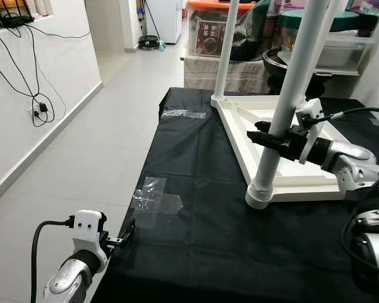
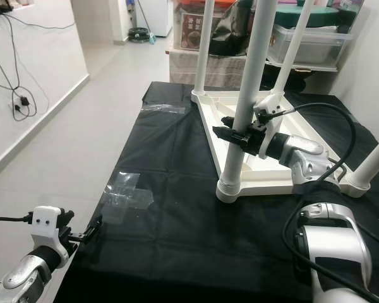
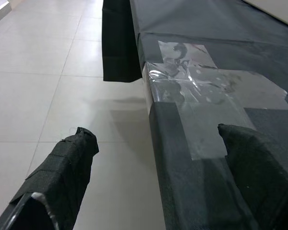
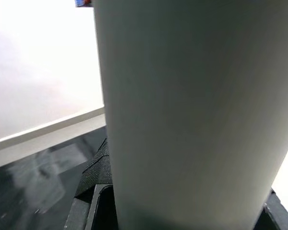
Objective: Building children table
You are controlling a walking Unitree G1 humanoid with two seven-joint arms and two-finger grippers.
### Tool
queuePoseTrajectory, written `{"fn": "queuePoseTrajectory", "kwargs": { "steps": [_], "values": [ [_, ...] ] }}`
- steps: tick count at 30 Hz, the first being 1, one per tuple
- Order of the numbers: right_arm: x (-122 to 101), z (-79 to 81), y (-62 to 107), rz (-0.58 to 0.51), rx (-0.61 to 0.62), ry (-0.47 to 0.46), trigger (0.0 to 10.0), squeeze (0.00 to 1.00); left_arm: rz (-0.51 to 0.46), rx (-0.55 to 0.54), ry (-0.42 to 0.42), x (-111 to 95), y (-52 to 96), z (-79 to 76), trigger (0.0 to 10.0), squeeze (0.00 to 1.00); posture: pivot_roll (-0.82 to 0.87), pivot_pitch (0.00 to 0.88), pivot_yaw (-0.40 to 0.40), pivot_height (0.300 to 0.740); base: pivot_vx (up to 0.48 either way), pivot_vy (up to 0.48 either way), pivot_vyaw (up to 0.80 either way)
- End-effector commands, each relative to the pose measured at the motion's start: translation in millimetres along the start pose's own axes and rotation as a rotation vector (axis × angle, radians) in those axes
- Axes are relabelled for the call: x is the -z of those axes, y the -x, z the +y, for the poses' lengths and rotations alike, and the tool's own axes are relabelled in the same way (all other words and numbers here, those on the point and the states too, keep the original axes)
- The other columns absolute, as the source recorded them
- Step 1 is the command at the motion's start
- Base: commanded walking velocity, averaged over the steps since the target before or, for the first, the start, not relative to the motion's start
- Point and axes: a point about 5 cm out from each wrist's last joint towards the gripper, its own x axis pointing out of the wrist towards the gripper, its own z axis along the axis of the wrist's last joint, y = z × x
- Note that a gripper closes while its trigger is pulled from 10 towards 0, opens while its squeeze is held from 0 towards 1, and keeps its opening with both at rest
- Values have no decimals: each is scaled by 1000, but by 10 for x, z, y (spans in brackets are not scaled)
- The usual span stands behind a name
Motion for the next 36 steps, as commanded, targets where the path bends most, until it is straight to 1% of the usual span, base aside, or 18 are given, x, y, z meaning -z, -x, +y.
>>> {"fn": "queuePoseTrajectory", "kwargs": {
  "steps": [1, 5, 6, 7, 8, 9, 10, 14, 16, 18, 19, 21, 23, 24, 25, 27, 29, 36],
  "values": [
    [70, -21, -28, -34, 128, -30, 0, 0, 11, 7, -22, 26, 0, -11, 10000, 0, 100, 0, -55, 740, 0, 0, 0],
    [201, 134, -111, -85, 159, -70, 0, 0, 14, 7, -18, 41, 10, -18, 10000, 0, 98, 0, -54, 740, 0, 0, 0],
    [201, 134, -111, -85, 159, -70, 0, 0, 14, 7, -18, 41, 10, -18, 10000, 0, 98, 0, -54, 740, 0, 0, 0],
    [291, 232, -164, -90, 215, -88, 0, 0, 16, 8, -17, 47, 16, -23, 10000, 0, 97, 0, -54, 740, 0, 0, 0],
    [291, 232, -164, -90, 215, -88, 0, 0, 16, 8, -17, 47, 16, -23, 10000, 0, 97, 0, -54, 740, 0, 0, 0],
    [365, 303, -198, -67, 256, -96, 0, 0, 16, 7, -16, 49, 18, -19, 10000, 0, 96, 0, -52, 740, 0, 0, 0],
    [365, 303, -198, -67, 256, -96, 0, 0, 16, 7, -16, 49, 18, -19, 10000, 0, 96, 0, -52, 740, 0, 0, 0],
    [493, 441, -261, 16, 339, -61, 0, 0, 16, 3, -14, 51, 18, -11, 10000, 0, 89, 0, -54, 740, 0, 0, 0],
    [580, 489, -287, 107, 431, -38, 0, 0, 16, 2, -10, 53, 17, -11, 10000, 0, 89, 0, -54, 740, 0, 0, 0],
    [726, 493, -272, 173, 745, -91, 0, 0, 18, 0, -4, 72, 5, -35, 10000, 0, 75, 0, -62, 740, 0, 0, 0],
    [726, 493, -272, 173, 745, -91, 0, 0, 18, 0, -4, 72, 5, -35, 10000, 0, 75, 0, -62, 740, 0, 0, 0],
    [809, 584, -273, 202, 940, -131, 0, 0, 18, -5, 1, 85, -3, -52, 10000, 0, 76, 0, -63, 740, 0, 0, 0],
    [809, 584, -273, 202, 940, -131, 0, 0, 18, -5, 1, 85, -3, -52, 10000, 0, 76, 0, -63, 740, 0, 0, 0],
    [832, 651, -292, 206, 983, -138, 0, 0, 17, -6, 3, 89, -7, -62, 10000, 0, 77, 0, -63, 740, 0, 0, 0],
    [832, 651, -292, 206, 983, -138, 0, 0, 17, -6, 3, 89, -7, -62, 10000, 0, 77, 0, -63, 740, 0, 0, 0],
    [856, 792, -326, 229, 1114, -175, 0, 0, 17, -5, 6, 95, -9, -76, 10000, 0, 78, 0, -73, 740, 0, 0, 0],
    [844, 831, -335, 235, 1156, -182, 0, 0, 18, -6, 6, 97, -7, -74, 10000, 0, 78, 0, -74, 740, 0, 0, 0],
    [721, 914, -401, 238, 1227, -204, 0, 0, 16, -23, 9, 103, -8, -61, 10000, 0, 74, 0, -79, 740, 0, 0, 0]
  ]
}}
